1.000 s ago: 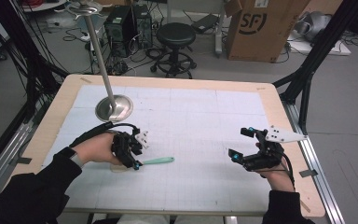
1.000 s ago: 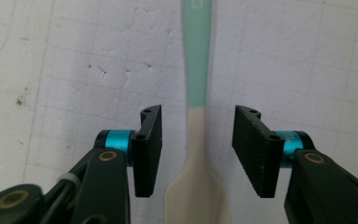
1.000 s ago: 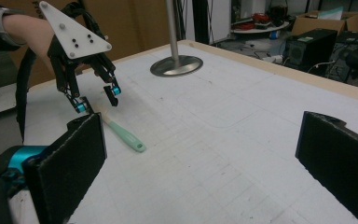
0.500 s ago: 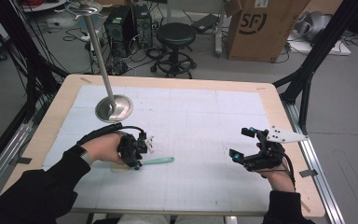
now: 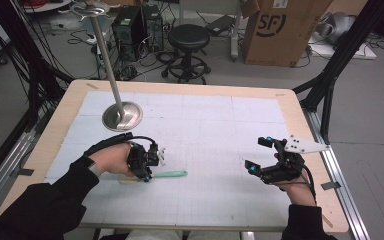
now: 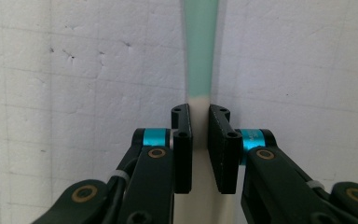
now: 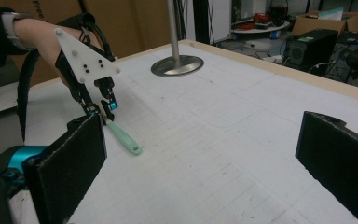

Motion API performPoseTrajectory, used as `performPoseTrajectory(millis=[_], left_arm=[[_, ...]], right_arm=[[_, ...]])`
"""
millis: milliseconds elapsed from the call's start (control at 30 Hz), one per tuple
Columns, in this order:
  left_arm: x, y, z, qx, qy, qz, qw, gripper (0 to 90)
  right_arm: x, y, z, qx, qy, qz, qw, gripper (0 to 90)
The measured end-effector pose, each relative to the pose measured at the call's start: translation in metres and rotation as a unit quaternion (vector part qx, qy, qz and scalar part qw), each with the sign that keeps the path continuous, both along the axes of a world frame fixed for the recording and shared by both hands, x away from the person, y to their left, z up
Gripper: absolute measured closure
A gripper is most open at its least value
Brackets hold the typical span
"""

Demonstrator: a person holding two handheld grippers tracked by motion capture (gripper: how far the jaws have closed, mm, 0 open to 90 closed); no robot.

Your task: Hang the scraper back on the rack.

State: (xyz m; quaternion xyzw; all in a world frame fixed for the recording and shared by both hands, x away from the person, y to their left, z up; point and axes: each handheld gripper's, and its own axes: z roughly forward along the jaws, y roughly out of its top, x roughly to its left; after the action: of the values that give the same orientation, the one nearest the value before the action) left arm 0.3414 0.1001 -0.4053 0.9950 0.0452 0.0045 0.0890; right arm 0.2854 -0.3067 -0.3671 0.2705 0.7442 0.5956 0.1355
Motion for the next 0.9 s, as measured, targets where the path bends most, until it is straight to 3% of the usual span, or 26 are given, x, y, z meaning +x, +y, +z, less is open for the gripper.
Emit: performPoseTrajectory(millis=[133, 233, 367, 433, 567, 733, 900], left_arm=[[0.001, 0.006, 0.003, -0.016, -0.007, 0.01, 0.9998, 80.6], [0.004, 0.015, 0.011, -0.044, -0.012, 0.027, 0.9986, 80.6], [0.005, 0.03, 0.022, -0.082, -0.02, 0.052, 0.9951, 80.6], [0.004, 0.038, 0.026, -0.106, -0.024, 0.067, 0.9919, 80.6], [0.003, 0.055, 0.031, -0.16, -0.027, 0.097, 0.9821, 80.5], [0.003, 0.072, 0.033, -0.205, -0.037, 0.123, 0.9704, 80.5], [0.001, 0.086, 0.041, -0.255, -0.034, 0.143, 0.9557, 80.5]], right_arm=[[0.0, -0.001, 0.0, 0.001, 0.001, -0.001, 1.0, 0.9], [0.0, -0.002, 0.0, 0.0, 0.002, -0.002, 1.0, 0.9], [-0.001, -0.003, 0.0, 0.001, 0.002, -0.004, 1.0, 0.8], [-0.001, -0.003, 0.0, 0.0, 0.001, -0.005, 1.0, 0.9], [-0.001, -0.002, 0.0, 0.0, 0.003, -0.005, 1.0, 0.9], [0.0, -0.001, -0.001, -0.004, 0.004, -0.004, 1.0, 0.9], [0.001, -0.001, -0.001, -0.005, 0.002, -0.004, 1.0, 0.9]])
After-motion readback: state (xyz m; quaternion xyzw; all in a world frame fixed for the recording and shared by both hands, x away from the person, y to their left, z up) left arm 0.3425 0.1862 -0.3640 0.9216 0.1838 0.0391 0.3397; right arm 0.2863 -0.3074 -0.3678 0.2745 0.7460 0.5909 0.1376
